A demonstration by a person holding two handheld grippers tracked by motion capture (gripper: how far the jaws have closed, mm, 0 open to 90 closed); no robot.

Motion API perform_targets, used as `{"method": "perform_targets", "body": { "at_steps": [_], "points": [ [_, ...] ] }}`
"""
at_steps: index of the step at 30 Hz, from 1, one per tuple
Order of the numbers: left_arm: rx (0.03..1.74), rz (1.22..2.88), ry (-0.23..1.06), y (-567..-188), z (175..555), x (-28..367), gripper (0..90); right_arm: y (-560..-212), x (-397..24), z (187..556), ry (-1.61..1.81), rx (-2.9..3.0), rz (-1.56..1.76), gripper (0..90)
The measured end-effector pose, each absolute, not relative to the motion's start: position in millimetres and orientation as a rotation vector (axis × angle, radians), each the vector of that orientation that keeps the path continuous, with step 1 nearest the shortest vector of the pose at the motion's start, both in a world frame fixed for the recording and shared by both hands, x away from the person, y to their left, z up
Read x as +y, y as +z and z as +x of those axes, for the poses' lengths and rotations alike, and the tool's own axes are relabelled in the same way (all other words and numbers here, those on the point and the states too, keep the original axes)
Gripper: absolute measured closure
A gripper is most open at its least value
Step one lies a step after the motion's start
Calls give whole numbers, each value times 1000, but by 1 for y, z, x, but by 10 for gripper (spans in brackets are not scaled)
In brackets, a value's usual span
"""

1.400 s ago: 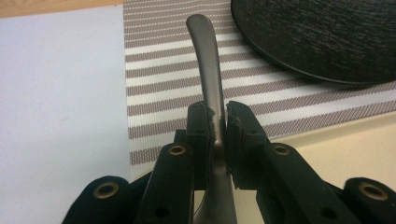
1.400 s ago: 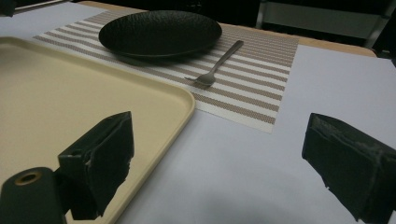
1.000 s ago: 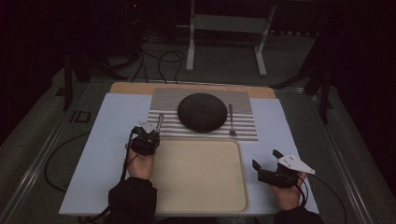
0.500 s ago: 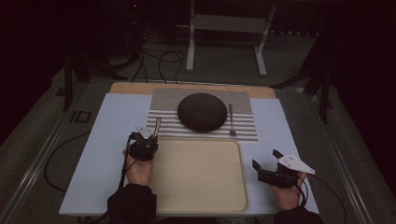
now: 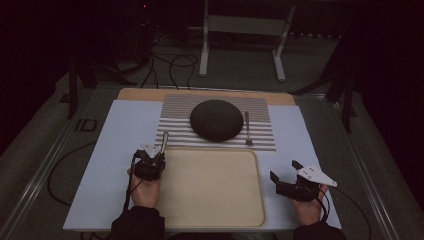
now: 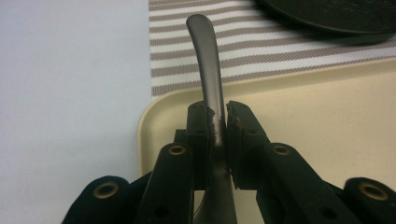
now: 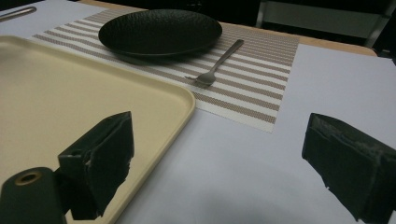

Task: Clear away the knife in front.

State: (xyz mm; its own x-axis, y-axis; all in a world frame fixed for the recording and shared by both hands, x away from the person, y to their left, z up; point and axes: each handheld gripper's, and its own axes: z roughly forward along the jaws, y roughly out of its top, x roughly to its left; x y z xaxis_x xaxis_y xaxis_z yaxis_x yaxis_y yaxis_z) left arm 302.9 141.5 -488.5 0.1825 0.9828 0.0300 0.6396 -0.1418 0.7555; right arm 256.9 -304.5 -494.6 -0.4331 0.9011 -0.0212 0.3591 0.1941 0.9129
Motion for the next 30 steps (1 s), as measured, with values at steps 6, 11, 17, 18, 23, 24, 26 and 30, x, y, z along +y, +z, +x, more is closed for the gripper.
{"method": "perform_targets", "body": {
  "at_steps": [6,11,17,18,23,24,26,30],
  "points": [
    [1541,1844,729,-494,296,145,811,-495,-304,257,1212,1896,1174,91],
    [1545,1832,741,-495,287,146,811,-495,-304,257,1212,1897,1175,91],
    [1545,1834,746,-497,278,146,811,-495,-304,257,1211,1897,1175,91],
    [1547,1836,747,-498,277,146,811,-495,-304,257,1211,1897,1175,91],
    [1555,1830,751,-499,269,148,810,-495,-304,257,1210,1898,1175,91],
    [1556,1829,755,-499,268,148,810,-495,-304,257,1210,1898,1175,91],
    [1556,1831,755,-500,266,149,810,-495,-304,257,1208,1897,1174,91],
    [1567,1834,756,-503,262,151,810,-495,-303,257,1208,1898,1175,91]
  ]
}}
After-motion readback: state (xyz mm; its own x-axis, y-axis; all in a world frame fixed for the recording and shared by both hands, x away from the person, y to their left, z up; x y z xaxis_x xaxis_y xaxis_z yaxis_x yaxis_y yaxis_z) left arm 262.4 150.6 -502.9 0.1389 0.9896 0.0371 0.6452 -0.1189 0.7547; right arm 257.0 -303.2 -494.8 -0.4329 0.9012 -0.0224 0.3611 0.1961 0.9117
